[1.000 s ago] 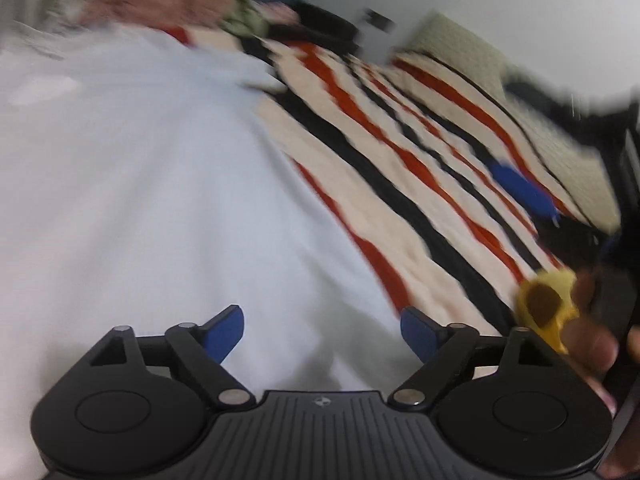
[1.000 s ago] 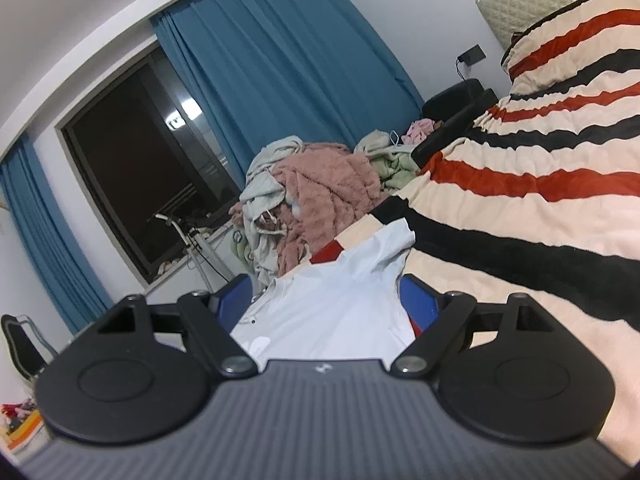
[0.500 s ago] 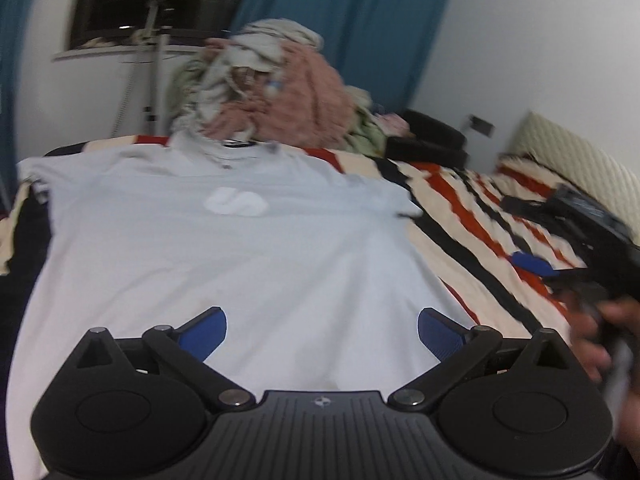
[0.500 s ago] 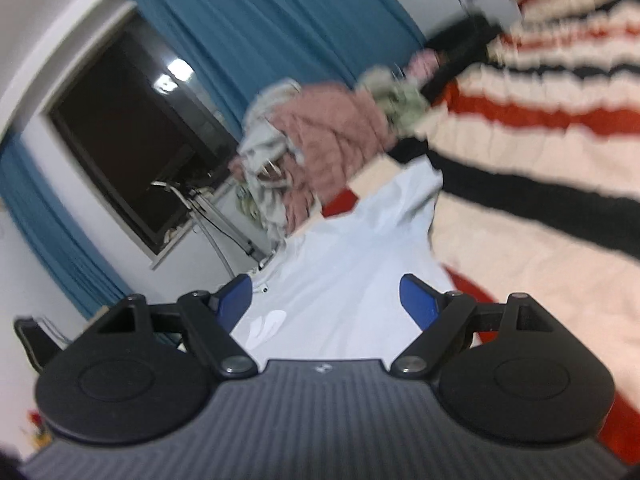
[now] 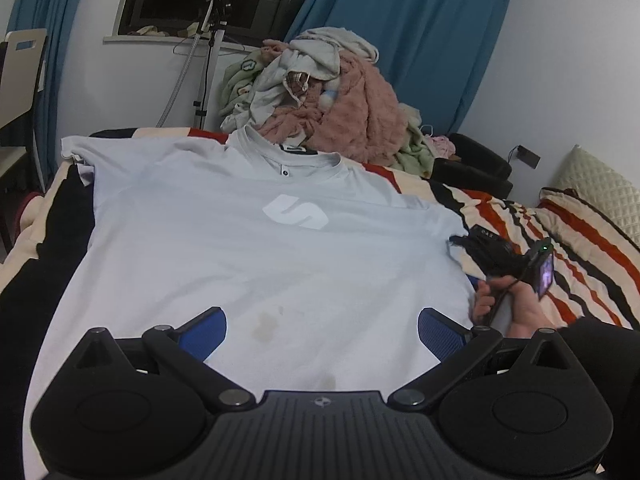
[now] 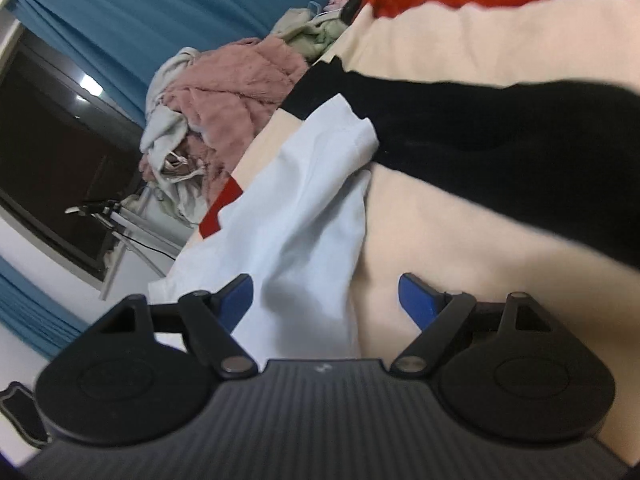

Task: Fold clothes
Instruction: 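Grasp the T-shirt side edge with the right tool, fold it toward the center, release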

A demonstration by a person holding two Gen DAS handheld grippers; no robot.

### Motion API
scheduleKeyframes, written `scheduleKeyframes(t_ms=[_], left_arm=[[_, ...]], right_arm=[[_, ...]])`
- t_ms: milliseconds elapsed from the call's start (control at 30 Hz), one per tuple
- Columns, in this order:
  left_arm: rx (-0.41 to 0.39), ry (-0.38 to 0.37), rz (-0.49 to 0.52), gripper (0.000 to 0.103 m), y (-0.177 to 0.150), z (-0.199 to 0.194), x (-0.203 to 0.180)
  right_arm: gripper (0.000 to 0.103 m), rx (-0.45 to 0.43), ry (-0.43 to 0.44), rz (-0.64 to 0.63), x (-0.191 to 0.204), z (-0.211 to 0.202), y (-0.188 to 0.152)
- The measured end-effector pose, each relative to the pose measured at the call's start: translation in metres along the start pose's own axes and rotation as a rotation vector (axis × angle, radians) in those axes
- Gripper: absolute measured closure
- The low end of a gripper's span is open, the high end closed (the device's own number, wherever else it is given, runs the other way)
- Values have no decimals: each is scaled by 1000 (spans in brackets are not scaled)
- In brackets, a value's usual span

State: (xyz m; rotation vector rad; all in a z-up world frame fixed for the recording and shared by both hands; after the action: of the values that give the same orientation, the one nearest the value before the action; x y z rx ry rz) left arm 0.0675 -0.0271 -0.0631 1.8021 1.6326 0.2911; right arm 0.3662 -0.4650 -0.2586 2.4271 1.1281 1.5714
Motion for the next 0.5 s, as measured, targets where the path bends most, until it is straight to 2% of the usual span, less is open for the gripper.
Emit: scheduleKeyframes(t_ms=[33,67,200,233,300,333,367,500], left_arm=[[9,-3,-6,0,2,6,1],[18,-8,-20,0,5,14,3],[54,-22,-73,0,14,43,14],[62,-23,-84,0,16,49,17],[78,-26,-108,0,20,61,24],[81,-24,-117,0,21,64,27],[83,-22,-126,0,23,66,30],[77,-7,-158,0,27,66,40]], right_arm=[[20,-13,30,-20,1,8,8],[25,-26,59,-41,3,17,15],[31,-61,43,-152,15,49,45],[37,-68,38,-158,17,56,51],[54,-70,12,-161,20,63,59],[77,-71,-1,-163,22,66,62],[93,-80,-40,-181,27,65,63],[93,-148,-159,-285,64,50,64]])
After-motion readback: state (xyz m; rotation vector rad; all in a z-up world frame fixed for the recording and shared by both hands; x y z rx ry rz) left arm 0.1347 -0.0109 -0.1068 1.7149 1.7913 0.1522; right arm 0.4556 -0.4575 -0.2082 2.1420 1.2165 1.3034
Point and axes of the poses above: each gripper's, at about its wrist camera, not at the fingertips, and z roughly the way its jaws point, x to its left, y to its top, the point moved 3 cm from there along z, roughly the way its jaws point, and after that the axes turned 15 degrees about x, right-handed, at the moved point
